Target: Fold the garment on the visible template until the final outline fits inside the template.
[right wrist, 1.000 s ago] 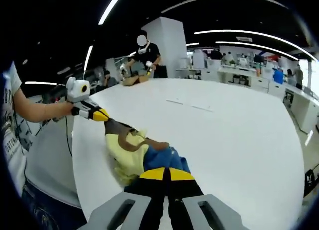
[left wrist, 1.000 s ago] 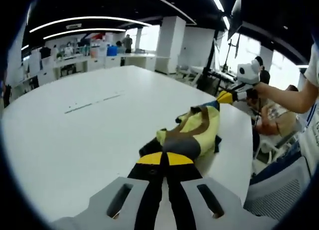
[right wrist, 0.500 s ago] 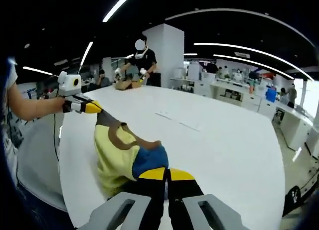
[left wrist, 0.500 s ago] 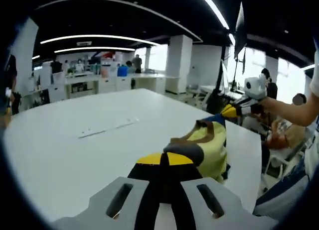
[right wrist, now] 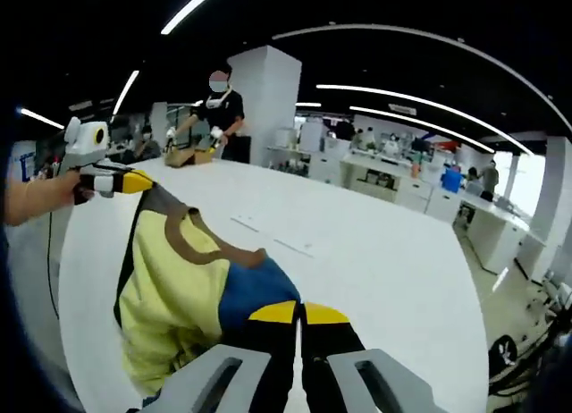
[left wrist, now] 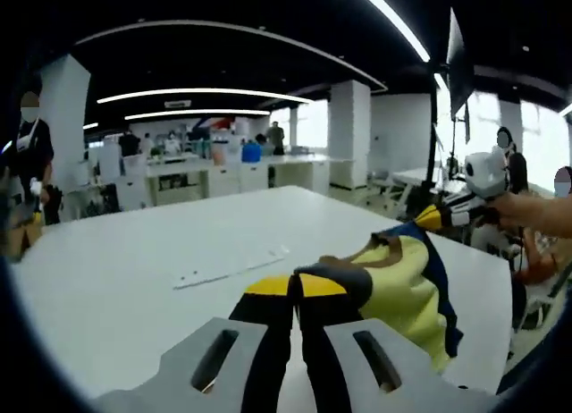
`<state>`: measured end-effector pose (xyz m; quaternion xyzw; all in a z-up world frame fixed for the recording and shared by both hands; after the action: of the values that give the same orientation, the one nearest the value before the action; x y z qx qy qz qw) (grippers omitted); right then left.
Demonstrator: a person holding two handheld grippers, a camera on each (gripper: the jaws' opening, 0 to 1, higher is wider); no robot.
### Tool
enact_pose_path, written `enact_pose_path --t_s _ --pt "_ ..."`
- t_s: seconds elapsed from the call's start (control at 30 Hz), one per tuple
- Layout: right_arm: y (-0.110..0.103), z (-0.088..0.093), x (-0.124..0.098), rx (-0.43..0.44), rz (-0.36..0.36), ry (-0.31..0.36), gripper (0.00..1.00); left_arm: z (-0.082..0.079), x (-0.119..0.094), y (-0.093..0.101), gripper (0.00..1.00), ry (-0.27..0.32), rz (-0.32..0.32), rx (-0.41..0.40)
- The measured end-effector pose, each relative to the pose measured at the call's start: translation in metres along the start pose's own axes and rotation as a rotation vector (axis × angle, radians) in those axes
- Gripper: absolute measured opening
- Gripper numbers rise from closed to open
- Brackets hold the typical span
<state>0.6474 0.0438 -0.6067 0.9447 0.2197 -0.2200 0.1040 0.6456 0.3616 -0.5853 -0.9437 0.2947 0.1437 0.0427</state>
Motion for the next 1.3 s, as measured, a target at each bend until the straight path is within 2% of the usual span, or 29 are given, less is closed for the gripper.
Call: enact_pose_path --t_s 0.07,0.13,0.33,0.5,0.6,0.77,0.83,1.03,1.17,1.3 --pt "0.004 0.0 0.009 0.033 0.018 0.002 0.0 0.0 0.007 -0.006 0.0 -0.006 -0.043 0.023" --pt "0.008 0.001 0.021 0.072 0.031 -0.001 0.0 0.0 0.014 -0.01 0.0 -0.007 -0.058 0.014" --pt "0.02 0.003 0.05 0.102 0.079 -0.025 0.0 0.007 0.047 -0.025 0.0 -0.037 -0.113 0.04" --pt "0.029 0.008 0.075 0.116 0.114 -0.06 0.0 0.016 0.071 -0.035 0.0 -0.068 -0.143 0.037" --pt "0.033 0.014 0.09 0.127 0.129 -0.082 0.0 0.029 0.086 -0.043 0.0 -0.12 -0.168 0.061" --pt "0.034 0.023 0.111 0.141 0.135 -0.119 0.0 0.044 0.103 -0.055 0.0 -0.156 -0.181 0.044" --pt "0.034 0.026 0.12 0.137 0.138 -0.128 0.0 0.049 0.108 -0.058 0.0 -0.181 -0.197 0.11" --pt "0.039 0.042 0.145 0.149 0.143 -0.181 0.0 0.066 0.126 -0.06 0.0 -0.225 -0.2 0.109" --pt "0.042 0.05 0.153 0.152 0.145 -0.206 0.0 0.081 0.135 -0.065 0.0 -0.281 -0.211 0.13" --pt "0.043 0.053 0.159 0.142 0.142 -0.213 0.0 0.088 0.142 -0.07 0.0 -0.294 -0.204 0.135"
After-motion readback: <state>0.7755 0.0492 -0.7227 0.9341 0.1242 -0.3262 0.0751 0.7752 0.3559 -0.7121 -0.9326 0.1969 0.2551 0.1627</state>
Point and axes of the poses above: the point that each gripper's makers call its tool centre point, and the gripper's own axes: x roughly forward along the fingers, y roughly to its right, z roughly out of its underside, the point moved 7 cm from there along -x, roughly backward along the fingers, and after that the axes turned 4 degrees about -y, right-handed, at the moved point
